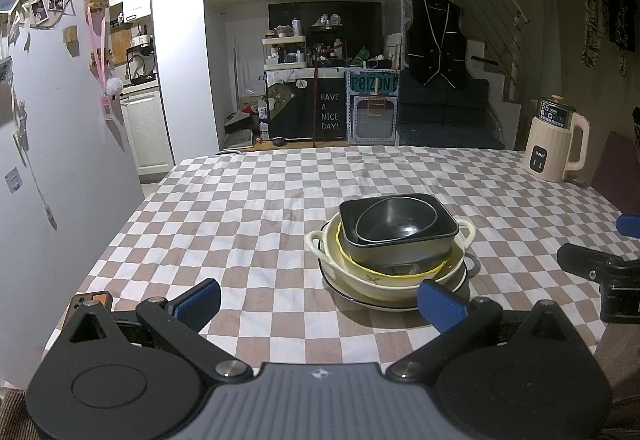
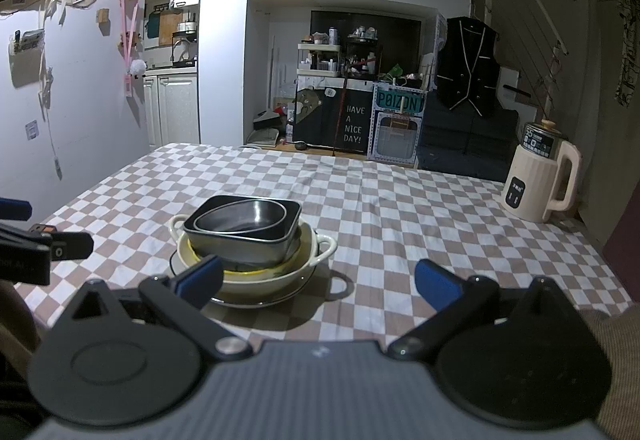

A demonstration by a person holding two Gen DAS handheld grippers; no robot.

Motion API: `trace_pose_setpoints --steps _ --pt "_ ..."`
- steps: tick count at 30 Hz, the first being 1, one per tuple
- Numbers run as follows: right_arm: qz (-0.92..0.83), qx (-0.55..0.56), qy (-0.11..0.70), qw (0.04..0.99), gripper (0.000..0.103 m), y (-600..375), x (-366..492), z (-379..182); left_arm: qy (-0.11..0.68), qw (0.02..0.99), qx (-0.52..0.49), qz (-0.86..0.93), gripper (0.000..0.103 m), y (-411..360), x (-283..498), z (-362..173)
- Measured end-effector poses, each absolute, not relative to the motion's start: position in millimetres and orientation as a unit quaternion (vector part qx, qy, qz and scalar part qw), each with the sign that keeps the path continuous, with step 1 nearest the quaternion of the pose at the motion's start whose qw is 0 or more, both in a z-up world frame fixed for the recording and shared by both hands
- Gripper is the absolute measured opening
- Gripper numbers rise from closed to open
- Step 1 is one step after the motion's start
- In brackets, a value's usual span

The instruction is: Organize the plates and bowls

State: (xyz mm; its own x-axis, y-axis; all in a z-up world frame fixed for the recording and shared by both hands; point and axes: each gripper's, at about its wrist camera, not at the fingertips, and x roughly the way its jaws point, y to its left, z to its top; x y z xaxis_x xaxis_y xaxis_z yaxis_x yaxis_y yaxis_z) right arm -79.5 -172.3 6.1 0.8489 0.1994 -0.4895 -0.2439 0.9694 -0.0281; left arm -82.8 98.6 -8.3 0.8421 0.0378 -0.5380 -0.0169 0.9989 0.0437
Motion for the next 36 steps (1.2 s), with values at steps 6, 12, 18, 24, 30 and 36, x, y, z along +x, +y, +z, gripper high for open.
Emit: trace_pose_setpoints --steps 6,12,18,24,30,36 --pt "0.115 -0.045 0.249 0.96 0.102 -171.9 -79.6 6.2 0.28 0.96 0.019 0.014 0.103 98.5 -82.7 -8.4" --pt "0.118 -0.046 0.25 0.96 0.102 -172.9 -79.0 6.0 0.28 0.96 0.018 0.014 0.103 98.8 -83.1 -8.4" --pt "0.119 -0.047 0.249 0.96 0.102 -173.8 -78.7 6.3 0.28 0.96 0.018 0.014 0.103 99.0 -83.3 -8.5" --pt "0.119 -0.047 0.249 0.96 0.102 -174.9 -78.5 6.3 0.28 0.96 0.018 0.015 0.103 99.1 -83.4 -8.6" --pt "0.119 -0.047 0.249 0.96 0.102 -174.8 -78.5 6.2 0.28 0.96 0.017 0.015 0.103 96.6 -80.4 -8.7" --pt "0.119 -0.048 0.248 0.96 0.102 -175.1 -78.4 6.2 0.281 0.96 0.017 0.016 0.103 96.8 -80.7 -8.5"
